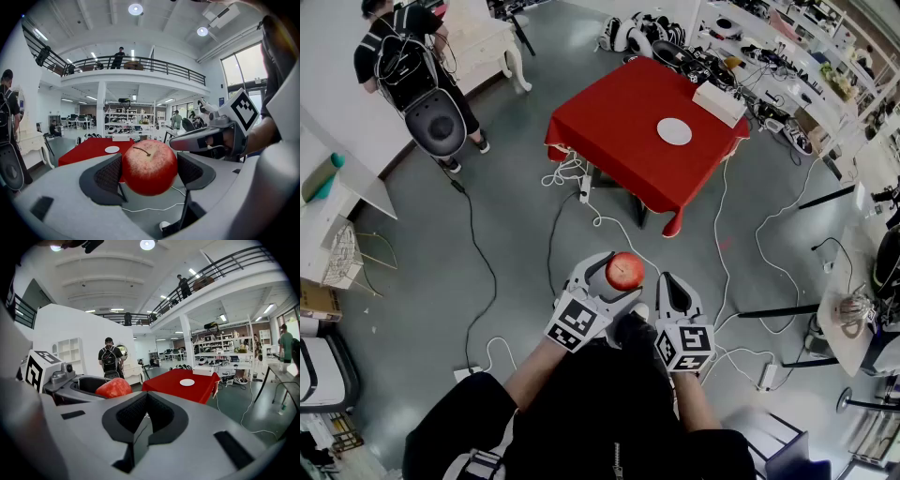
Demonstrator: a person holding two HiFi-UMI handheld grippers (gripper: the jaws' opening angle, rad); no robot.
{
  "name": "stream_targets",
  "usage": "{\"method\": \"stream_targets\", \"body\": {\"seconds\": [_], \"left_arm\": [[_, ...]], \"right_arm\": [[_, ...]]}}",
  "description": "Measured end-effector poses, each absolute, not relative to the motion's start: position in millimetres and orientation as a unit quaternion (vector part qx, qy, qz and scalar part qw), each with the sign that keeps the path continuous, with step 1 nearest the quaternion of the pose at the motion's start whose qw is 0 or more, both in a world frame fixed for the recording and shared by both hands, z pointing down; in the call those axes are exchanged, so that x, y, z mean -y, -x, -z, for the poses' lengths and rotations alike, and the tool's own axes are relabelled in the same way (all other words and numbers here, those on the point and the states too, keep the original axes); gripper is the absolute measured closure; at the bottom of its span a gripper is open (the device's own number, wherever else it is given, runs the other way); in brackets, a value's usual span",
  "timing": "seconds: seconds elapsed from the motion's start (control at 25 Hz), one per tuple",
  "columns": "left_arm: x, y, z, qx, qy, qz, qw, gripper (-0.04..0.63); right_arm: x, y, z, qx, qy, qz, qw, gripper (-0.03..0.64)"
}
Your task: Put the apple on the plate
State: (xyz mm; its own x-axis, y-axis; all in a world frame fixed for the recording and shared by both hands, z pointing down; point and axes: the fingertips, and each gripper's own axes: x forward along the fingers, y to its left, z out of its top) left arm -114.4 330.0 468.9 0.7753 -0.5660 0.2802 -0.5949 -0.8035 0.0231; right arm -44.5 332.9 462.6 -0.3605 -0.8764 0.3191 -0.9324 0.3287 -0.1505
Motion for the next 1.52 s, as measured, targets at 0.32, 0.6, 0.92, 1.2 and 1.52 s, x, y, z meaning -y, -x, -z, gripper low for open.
{"method": "stream_targets", "body": {"seconds": [0.32, 0.6, 0.92, 1.2, 1.52], "left_arm": [[-329.1, 111.4, -471.7, 0.307, -0.941, -0.133, 0.056, 0.225], [-324.0, 108.0, -472.9, 0.303, -0.942, -0.135, 0.059, 0.225], [-318.6, 104.5, -477.7, 0.301, -0.941, -0.142, 0.063, 0.225], [-312.8, 103.4, -483.0, 0.301, -0.94, -0.148, 0.07, 0.225], [-300.5, 98.5, -487.4, 0.307, -0.937, -0.15, 0.074, 0.225]], "right_arm": [[-332.8, 43.2, -466.5, 0.814, -0.55, -0.169, 0.079, 0.607], [-328.4, 41.8, -468.3, 0.813, -0.549, -0.175, 0.079, 0.607], [-323.0, 39.3, -470.5, 0.813, -0.547, -0.186, 0.074, 0.607], [-316.2, 38.5, -474.9, 0.813, -0.544, -0.193, 0.078, 0.607], [-303.8, 34.2, -480.3, 0.817, -0.537, -0.196, 0.08, 0.607]]}}
